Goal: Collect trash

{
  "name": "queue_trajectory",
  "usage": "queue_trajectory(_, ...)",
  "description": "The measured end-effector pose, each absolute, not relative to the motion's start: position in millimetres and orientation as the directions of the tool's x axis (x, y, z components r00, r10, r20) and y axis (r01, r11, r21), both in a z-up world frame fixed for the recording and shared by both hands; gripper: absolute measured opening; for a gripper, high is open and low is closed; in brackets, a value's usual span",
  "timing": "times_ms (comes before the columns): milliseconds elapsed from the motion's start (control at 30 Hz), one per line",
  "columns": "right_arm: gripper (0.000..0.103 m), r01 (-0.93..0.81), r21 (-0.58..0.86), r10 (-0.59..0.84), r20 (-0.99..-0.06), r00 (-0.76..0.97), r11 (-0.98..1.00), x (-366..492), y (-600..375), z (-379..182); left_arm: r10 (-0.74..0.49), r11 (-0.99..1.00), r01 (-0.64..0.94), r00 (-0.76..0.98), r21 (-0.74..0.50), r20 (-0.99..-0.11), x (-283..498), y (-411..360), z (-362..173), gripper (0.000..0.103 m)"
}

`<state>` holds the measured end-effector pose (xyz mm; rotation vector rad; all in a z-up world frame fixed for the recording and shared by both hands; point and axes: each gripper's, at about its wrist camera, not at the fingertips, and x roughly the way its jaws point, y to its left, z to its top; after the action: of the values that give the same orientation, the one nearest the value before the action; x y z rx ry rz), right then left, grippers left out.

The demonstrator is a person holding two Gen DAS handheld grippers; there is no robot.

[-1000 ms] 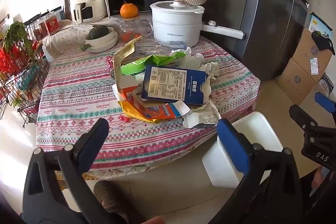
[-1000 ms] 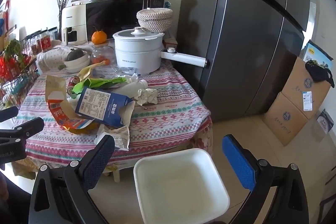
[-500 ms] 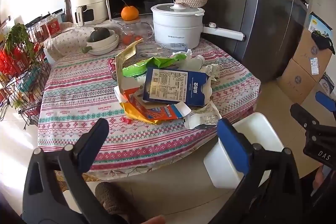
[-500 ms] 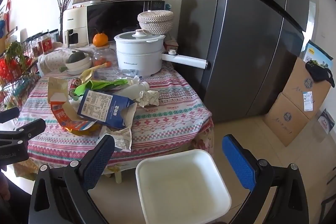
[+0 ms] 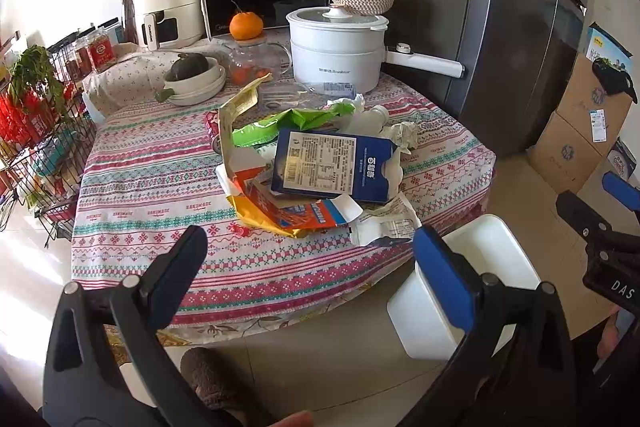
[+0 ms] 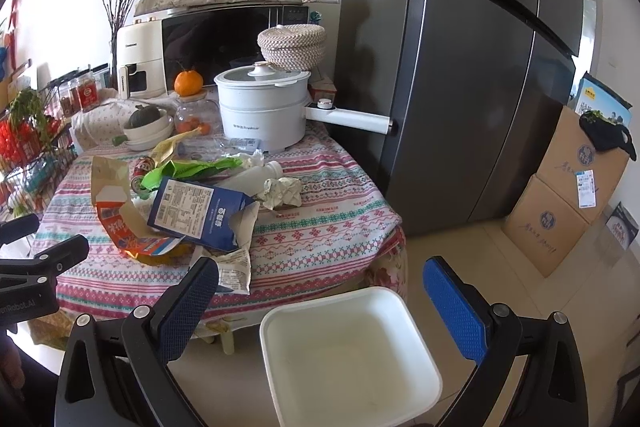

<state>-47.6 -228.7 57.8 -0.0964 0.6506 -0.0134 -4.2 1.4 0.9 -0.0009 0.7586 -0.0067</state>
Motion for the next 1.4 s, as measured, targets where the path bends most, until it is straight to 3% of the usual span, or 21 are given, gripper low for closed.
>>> queue_trajectory(1400,0.103,-0.022,-0.098,-0.043,-0.607,0.793,0.995,-49.9,-225.1,55.2,0.001,1.0,-0.001,0.728,0.001,-0.686,-6.1,4.6,-0.2,0.102)
